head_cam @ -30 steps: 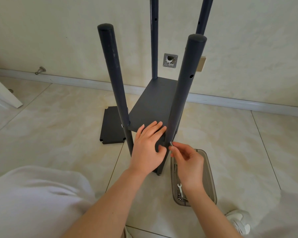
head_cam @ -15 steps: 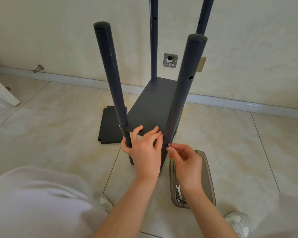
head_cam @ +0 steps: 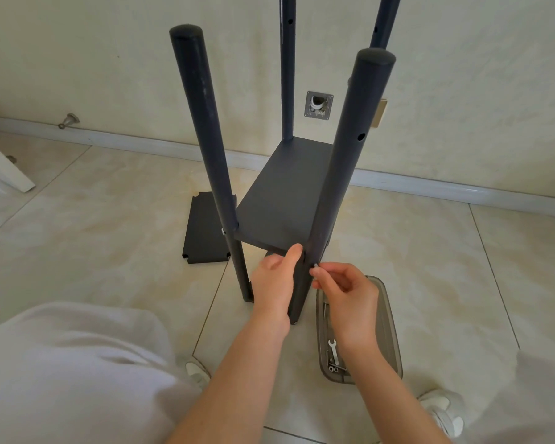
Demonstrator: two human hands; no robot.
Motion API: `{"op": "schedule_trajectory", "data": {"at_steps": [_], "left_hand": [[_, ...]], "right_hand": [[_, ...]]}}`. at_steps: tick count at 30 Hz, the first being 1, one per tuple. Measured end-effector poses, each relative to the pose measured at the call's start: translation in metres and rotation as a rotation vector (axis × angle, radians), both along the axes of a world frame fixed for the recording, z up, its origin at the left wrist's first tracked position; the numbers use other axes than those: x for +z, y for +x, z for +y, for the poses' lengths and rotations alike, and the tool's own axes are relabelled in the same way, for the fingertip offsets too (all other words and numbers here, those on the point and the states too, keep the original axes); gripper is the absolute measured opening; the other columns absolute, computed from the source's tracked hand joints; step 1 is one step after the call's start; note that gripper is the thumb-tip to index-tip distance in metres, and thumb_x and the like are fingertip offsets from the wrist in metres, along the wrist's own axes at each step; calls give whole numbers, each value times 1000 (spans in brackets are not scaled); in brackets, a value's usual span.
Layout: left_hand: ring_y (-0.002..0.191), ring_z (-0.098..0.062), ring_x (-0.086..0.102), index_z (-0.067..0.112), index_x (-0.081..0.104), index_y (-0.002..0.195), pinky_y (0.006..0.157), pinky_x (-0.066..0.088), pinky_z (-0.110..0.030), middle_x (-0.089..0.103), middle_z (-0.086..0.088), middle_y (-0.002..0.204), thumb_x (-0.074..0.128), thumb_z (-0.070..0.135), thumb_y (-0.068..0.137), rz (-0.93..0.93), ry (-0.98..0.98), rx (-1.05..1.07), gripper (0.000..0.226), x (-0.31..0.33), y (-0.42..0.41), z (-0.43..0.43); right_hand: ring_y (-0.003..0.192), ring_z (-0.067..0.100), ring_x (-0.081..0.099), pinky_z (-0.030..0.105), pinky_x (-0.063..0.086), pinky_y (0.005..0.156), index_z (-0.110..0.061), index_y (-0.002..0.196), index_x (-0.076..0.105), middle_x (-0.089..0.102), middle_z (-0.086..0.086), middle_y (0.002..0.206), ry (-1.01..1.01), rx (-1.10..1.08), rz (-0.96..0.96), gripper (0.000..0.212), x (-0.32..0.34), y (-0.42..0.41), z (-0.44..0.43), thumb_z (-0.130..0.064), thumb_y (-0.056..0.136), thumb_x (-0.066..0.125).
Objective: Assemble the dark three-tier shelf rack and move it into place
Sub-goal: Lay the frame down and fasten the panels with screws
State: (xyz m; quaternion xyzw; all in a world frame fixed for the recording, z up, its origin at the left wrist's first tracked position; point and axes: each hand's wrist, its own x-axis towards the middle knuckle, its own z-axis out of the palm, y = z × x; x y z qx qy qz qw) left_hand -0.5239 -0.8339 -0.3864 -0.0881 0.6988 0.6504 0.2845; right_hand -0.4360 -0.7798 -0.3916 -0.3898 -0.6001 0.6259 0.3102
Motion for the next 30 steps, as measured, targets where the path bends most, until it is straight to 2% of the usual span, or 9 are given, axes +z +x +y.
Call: {"op": "schedule_trajectory", "data": {"at_steps": [4, 7, 9, 11, 14, 19, 23, 26, 30], "left_hand": [[80, -8, 65, 26, 69, 82, 60, 47, -18, 69, 3, 83, 61, 45, 95, -108, 102, -156, 24, -4, -6, -4], [102, -23, 69, 20, 71, 92, 73, 52, -23, 73, -12, 104, 55, 44, 99, -84, 119, -205, 29, -7, -8, -4], [106, -26, 68, 15, 70, 101, 79, 52, -27, 72, -13, 107, 55, 42, 99, -84, 133, -199, 32, -6, -7, -3], [102, -24, 68, 11, 68, 103, 80, 51, -28, 72, -12, 103, 54, 41, 100, -85, 143, -199, 33, -7, -6, -2], [90, -15, 70, 17, 67, 97, 70, 52, -21, 74, 0, 88, 54, 37, 101, -87, 185, -213, 25, -7, -8, -2], [83, -8, 74, 19, 66, 101, 63, 52, -16, 77, 6, 84, 51, 37, 103, -88, 198, -241, 24, -11, -9, -1], [83, -6, 74, 15, 64, 111, 64, 51, -14, 77, 4, 90, 49, 40, 103, -82, 195, -239, 30, -14, -9, -1], [93, -13, 73, 11, 63, 117, 70, 52, -18, 75, -6, 105, 49, 39, 104, -86, 198, -232, 35, -15, -9, 0], [102, -18, 70, 9, 61, 120, 77, 50, -22, 73, -9, 111, 49, 39, 104, -104, 222, -220, 36, -14, -7, 0]], "right_hand": [[71, 9, 70, 16, 51, 66, -21, 84, 72, 74, -5, 77, -4, 0, -42, 5, 2, 1, 3, -19, 87, 75], [67, 8, 69, 14, 51, 62, -21, 83, 72, 73, -5, 74, 31, 1, -56, 6, 3, 1, 4, -17, 86, 75], [65, 7, 67, 13, 49, 60, -21, 83, 72, 73, -5, 73, 33, -2, -62, 6, 3, 1, 4, -17, 86, 75], [63, 7, 66, 14, 49, 60, -21, 83, 71, 72, -4, 73, 31, 3, -68, 6, 4, 0, 4, -18, 86, 75], [63, 7, 65, 15, 50, 61, -20, 82, 71, 72, -3, 72, 32, 11, -67, 6, 4, 0, 4, -17, 87, 75], [67, 8, 69, 12, 52, 65, -20, 83, 72, 73, -6, 72, 34, 12, -55, 7, 6, 1, 3, -15, 87, 74], [70, 8, 71, 16, 55, 68, -21, 85, 71, 74, -6, 76, 21, 27, -42, 7, 5, 3, 3, -15, 87, 74], [72, 9, 72, 16, 55, 70, -22, 87, 72, 74, -5, 77, 29, 43, -36, 9, 4, 4, 4, -13, 87, 74], [70, 8, 71, 15, 54, 69, -22, 86, 71, 74, -6, 77, 44, 37, -39, 11, 4, 5, 3, -11, 88, 73]]}}
